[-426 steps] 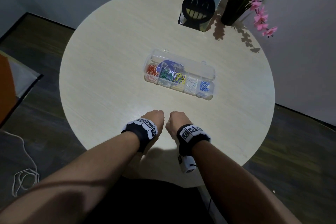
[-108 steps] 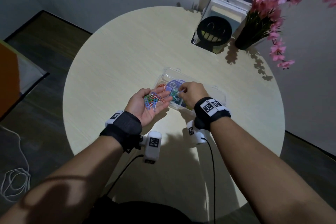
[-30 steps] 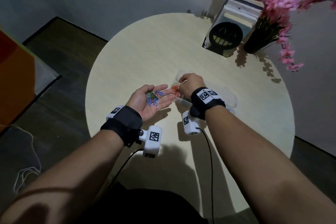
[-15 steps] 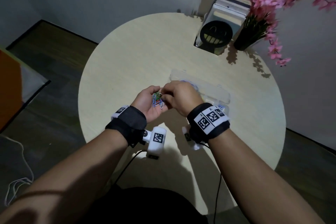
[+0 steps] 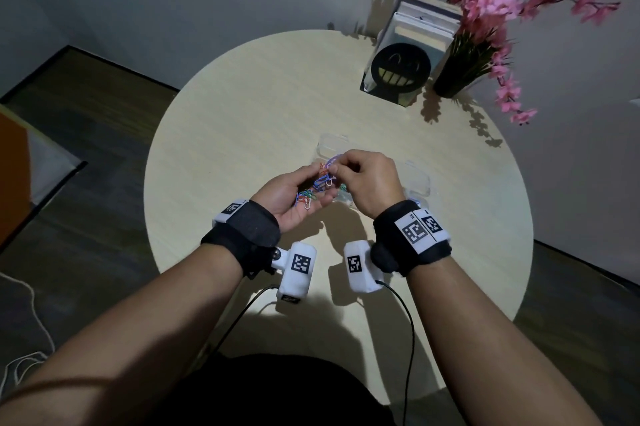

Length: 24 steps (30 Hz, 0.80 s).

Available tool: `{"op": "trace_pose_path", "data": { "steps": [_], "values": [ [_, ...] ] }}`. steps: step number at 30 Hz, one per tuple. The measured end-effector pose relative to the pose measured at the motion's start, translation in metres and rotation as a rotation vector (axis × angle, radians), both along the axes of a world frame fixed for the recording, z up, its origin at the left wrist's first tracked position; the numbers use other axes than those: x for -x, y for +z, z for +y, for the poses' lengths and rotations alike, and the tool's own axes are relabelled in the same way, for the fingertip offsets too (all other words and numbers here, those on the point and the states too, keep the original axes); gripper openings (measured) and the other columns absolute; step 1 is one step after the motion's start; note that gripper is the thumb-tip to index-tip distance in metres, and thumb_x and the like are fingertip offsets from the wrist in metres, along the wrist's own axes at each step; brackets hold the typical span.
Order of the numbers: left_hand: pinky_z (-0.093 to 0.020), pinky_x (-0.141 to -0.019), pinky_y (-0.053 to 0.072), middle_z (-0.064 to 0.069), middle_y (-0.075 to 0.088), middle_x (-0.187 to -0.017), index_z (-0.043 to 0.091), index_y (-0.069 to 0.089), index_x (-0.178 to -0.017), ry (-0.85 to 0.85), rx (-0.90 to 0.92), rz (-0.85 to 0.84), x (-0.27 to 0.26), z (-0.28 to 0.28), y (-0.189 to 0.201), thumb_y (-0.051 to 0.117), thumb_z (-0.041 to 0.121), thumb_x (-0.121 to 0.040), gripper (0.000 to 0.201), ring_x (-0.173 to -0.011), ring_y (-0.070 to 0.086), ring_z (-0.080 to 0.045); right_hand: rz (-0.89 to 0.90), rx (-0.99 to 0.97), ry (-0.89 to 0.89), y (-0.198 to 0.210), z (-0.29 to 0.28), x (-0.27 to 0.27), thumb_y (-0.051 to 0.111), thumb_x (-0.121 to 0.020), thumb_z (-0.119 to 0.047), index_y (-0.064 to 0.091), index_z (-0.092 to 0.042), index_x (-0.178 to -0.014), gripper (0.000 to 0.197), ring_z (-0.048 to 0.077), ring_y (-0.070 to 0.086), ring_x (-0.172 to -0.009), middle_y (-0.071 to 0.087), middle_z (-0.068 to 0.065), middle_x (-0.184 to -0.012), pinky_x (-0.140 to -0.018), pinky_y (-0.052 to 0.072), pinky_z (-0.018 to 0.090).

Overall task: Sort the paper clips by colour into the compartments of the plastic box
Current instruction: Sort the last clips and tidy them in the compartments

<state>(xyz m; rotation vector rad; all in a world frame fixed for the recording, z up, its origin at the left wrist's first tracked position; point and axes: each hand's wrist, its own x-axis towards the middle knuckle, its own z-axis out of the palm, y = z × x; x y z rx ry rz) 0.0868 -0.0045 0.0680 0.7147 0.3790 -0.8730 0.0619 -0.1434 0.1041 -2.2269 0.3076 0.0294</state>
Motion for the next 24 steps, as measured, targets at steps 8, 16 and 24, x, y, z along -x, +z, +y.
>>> {"op": "trace_pose_path", "data": {
  "steps": [8, 16, 24],
  "values": [
    [-0.013, -0.050, 0.049, -0.007, 0.061, -0.067, 0.003, 0.056, -0.078, -0.032, -0.121, -0.169, 0.0023, -0.0027, -0.0006, 0.051, -0.001, -0.092, 0.016, -0.052, 0.057, -0.008, -0.024, -0.080, -0.104, -0.0044, -0.0020, 0.0034, 0.065, -0.086, -0.020, 0.063, -0.020, -0.069, 0.017, 0.011, 0.054, -0.057, 0.060, -0.007, -0.061, -0.064, 0.048, 0.030],
    [-0.013, -0.048, 0.047, -0.006, 0.060, -0.063, 0.004, 0.057, -0.081, -0.050, -0.150, -0.174, 0.0010, 0.0026, -0.0014, 0.052, -0.002, -0.091, 0.012, -0.050, 0.055, -0.008, 0.008, -0.182, -0.074, -0.0048, 0.0009, 0.0009, 0.062, -0.088, -0.019, 0.066, -0.011, -0.081, 0.011, 0.012, 0.053, -0.052, 0.060, -0.003, -0.063, -0.054, 0.044, 0.027],
    [-0.015, -0.047, 0.047, -0.008, 0.060, -0.063, 0.003, 0.060, -0.082, -0.090, -0.240, -0.209, -0.0036, 0.0062, -0.0041, 0.054, -0.004, -0.089, 0.012, -0.049, 0.054, -0.009, 0.086, -0.313, -0.035, -0.0044, -0.0008, -0.0029, 0.065, -0.081, -0.002, 0.067, -0.005, -0.076, 0.006, 0.010, 0.048, -0.048, 0.060, 0.000, -0.064, -0.049, 0.042, 0.024]
  ]
}}
